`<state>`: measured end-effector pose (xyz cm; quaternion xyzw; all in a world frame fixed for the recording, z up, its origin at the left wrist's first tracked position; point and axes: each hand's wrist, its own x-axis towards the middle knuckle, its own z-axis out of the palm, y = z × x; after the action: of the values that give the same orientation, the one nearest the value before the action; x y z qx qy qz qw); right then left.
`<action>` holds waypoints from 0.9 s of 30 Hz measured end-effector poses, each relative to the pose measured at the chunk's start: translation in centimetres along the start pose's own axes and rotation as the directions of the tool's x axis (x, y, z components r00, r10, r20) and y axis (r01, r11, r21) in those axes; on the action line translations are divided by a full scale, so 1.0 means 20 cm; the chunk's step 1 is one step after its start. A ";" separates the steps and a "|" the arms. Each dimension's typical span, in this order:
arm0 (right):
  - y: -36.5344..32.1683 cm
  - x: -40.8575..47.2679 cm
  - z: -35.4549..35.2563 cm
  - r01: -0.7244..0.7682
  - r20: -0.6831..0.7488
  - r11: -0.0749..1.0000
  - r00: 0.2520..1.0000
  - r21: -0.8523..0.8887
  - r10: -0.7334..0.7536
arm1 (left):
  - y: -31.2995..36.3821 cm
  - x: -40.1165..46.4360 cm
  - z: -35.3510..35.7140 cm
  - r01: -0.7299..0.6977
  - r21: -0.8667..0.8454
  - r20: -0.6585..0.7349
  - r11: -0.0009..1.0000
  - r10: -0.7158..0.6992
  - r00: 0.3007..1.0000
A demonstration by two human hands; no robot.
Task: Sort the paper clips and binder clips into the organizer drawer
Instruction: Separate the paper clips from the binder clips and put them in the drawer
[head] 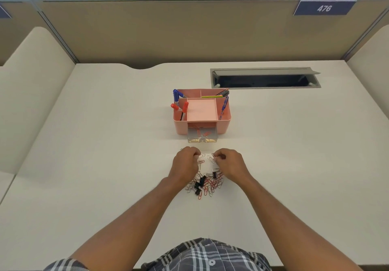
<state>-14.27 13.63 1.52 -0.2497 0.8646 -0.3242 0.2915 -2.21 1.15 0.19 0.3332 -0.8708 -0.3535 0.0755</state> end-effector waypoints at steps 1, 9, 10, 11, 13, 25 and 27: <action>-0.01 0.00 -0.01 0.017 -0.005 1.000 1.000 0.019 -0.017 | 0.01 0.00 -0.01 -0.006 -0.023 -0.020 1.000 0.005 1.000; -0.22 0.04 -0.13 0.247 -0.186 0.955 0.959 0.162 -0.216 | 0.12 0.06 -0.17 -0.145 -0.190 -0.282 0.971 0.087 0.955; -0.25 0.06 -0.14 0.282 -0.219 0.951 0.943 0.129 -0.250 | 0.13 0.09 -0.19 -0.158 -0.180 -0.300 0.971 0.098 0.949; -0.28 0.08 -0.14 0.307 -0.236 0.949 0.930 0.072 -0.283 | 0.15 0.12 -0.20 -0.163 -0.165 -0.307 0.973 0.106 0.946; -0.32 0.13 -0.15 0.322 -0.209 0.944 0.920 -0.072 -0.330 | 0.16 0.17 -0.23 -0.151 -0.116 -0.299 0.982 0.110 0.948; -0.23 0.08 -0.13 0.399 -0.359 0.916 0.849 -0.045 -0.387 | 0.08 0.05 -0.18 -0.237 -0.043 -0.271 0.971 0.217 0.938; -0.14 0.03 -0.10 0.305 -0.392 0.951 0.871 -0.041 -0.296 | 0.01 -0.03 -0.11 -0.223 0.007 -0.171 0.975 0.221 0.960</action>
<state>-15.35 12.17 4.46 -0.3075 0.8523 -0.4187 0.0604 -1.04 0.32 2.05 0.2618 -0.8909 -0.3182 0.1909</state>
